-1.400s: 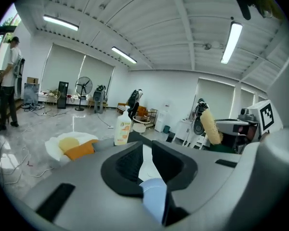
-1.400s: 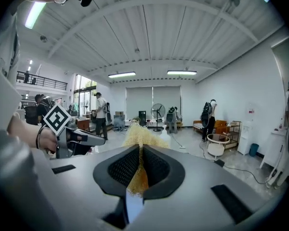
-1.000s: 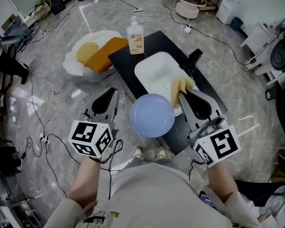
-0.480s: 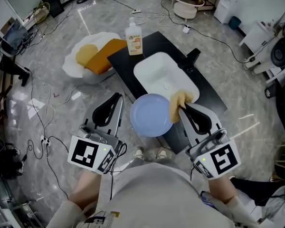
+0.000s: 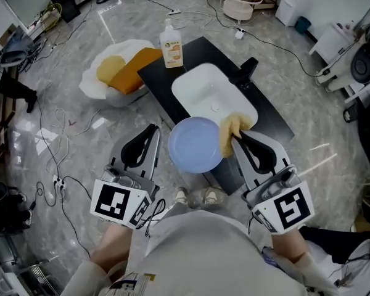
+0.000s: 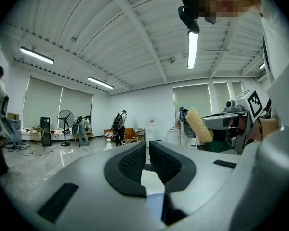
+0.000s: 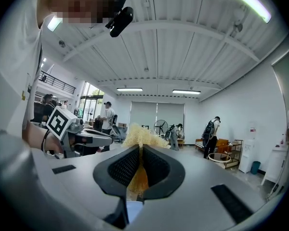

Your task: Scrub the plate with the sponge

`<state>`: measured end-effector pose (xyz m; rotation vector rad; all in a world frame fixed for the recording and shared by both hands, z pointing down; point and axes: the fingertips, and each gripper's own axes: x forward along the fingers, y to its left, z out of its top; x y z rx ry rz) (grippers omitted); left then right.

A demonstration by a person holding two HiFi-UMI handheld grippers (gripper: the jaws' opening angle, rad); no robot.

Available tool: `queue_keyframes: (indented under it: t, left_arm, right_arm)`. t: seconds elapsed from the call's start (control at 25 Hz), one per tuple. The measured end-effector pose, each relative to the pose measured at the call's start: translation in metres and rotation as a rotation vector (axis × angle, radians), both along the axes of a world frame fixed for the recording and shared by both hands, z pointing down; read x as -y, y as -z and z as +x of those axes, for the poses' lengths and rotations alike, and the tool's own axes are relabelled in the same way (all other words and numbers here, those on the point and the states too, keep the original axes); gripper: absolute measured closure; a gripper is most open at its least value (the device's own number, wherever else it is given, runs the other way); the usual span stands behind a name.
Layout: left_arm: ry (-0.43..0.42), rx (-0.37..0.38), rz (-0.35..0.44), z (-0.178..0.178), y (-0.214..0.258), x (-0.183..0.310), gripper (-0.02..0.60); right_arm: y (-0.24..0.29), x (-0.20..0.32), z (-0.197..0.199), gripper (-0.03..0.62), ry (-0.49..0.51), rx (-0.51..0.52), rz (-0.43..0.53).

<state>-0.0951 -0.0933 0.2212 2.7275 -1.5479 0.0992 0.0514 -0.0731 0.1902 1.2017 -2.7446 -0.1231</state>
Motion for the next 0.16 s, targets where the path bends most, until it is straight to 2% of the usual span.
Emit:
queue_keyframes:
  t: [0.16]
  left_arm:
    - [0.005,0.006,0.000,-0.0007,-0.0005,-0.0023,0.543]
  right_arm:
    - [0.0020,-0.0034,-0.0037,0.549,0.006,-0.004,0.010]
